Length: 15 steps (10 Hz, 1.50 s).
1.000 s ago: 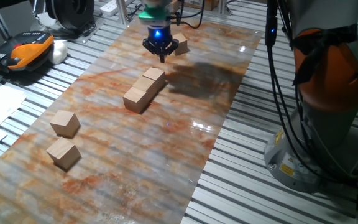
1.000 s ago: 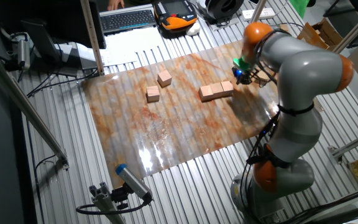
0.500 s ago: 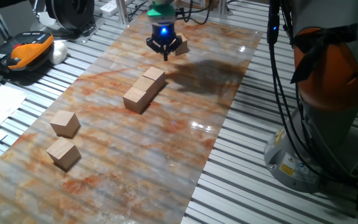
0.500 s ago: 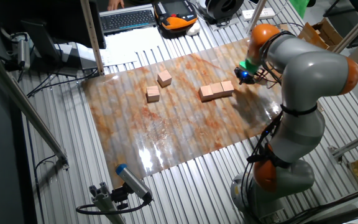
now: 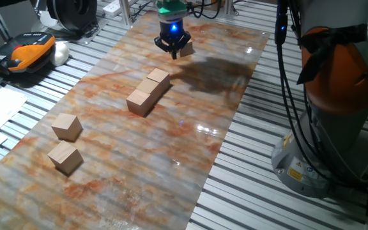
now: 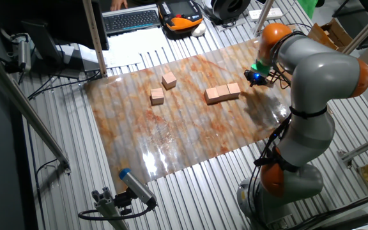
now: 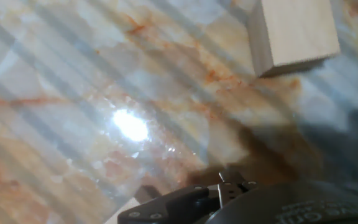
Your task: Stack the blocks into a pyramid shape
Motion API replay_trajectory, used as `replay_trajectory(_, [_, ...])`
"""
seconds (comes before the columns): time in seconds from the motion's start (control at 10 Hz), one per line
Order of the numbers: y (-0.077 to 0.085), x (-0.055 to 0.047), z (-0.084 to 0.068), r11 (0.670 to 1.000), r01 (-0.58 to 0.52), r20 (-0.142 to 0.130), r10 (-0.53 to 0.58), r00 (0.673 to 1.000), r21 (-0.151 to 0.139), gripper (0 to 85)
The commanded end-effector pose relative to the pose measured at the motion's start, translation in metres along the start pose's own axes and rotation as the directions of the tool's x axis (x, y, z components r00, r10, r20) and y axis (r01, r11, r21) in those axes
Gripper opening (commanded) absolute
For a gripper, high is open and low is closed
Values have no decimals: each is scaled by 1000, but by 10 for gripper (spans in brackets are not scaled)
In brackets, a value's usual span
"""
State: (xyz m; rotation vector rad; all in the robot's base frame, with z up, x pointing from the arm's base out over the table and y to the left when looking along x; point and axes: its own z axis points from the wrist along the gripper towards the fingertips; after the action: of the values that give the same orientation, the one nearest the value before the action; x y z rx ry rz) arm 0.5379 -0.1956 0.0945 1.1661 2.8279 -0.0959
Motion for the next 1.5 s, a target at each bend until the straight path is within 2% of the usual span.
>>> replay_trajectory(0.0, [1,-1,1,946,323,19,-322,946,-28,0])
replay_trajectory(0.3, [6,-4,-1,951,307,5,-307,952,-45,0])
replay_trajectory(0.4, [6,-4,0,951,307,6,-307,952,-42,0])
replay_trajectory(0.7, [2,-3,2,945,320,-14,-321,947,-64,0])
replay_trajectory(0.9, [2,-4,4,932,355,-38,-358,933,-80,0])
replay_trajectory(1.2, [3,-5,6,909,412,-40,-415,909,-66,0])
replay_trajectory(1.4, [-2,-3,7,896,435,-50,-441,896,-93,0])
